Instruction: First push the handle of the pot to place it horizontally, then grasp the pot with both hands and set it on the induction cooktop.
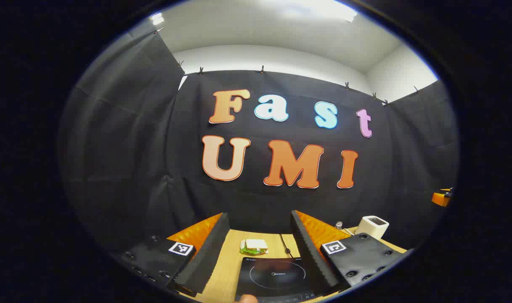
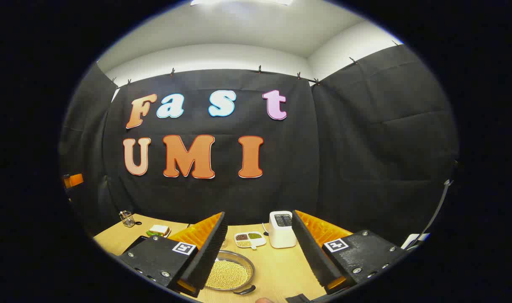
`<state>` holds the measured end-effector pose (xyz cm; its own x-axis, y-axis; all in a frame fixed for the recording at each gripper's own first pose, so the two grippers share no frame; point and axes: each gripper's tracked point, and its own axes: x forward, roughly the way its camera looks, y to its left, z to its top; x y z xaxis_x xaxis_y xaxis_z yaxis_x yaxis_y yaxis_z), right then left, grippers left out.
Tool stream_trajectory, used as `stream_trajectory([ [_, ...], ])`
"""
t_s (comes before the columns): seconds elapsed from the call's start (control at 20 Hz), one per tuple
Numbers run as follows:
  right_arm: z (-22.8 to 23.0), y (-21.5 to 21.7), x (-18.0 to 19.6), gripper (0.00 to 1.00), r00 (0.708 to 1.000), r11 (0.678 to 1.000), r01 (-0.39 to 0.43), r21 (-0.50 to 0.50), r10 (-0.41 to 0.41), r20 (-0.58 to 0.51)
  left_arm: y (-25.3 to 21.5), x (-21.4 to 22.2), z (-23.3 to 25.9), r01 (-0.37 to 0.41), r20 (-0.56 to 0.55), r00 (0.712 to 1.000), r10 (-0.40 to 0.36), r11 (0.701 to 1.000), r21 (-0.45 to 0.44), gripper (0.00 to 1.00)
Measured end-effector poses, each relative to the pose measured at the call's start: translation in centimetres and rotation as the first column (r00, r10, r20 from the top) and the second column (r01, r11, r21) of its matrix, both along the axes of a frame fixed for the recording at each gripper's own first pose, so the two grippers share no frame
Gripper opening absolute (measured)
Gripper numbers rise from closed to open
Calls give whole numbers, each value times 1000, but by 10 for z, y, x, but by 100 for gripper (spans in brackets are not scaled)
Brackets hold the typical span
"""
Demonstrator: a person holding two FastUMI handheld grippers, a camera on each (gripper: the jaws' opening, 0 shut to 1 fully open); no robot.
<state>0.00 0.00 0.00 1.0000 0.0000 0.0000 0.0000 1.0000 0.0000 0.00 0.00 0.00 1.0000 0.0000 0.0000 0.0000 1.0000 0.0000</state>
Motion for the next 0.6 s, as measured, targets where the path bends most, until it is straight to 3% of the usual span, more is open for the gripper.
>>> stream_trajectory([
  [0.25, 8, 7, -1, 95, 1000, 1000, -22, 4, 22, 14, -11, -3, 0, 27, 0, 1000, -27, 1000, -12, 99],
  [0.35, 9, 7, -1, 95, 1000, 1000, -26, -3, 26, 16, -9, -4, 2, 25, 9, 1000, -25, 1000, -6, 92],
  [0.6, 12, 10, -2, 95, 999, 999, -41, 1, 41, 26, -6, -12, 18, -4, 35, 999, 3, 1000, 27, 95],
])
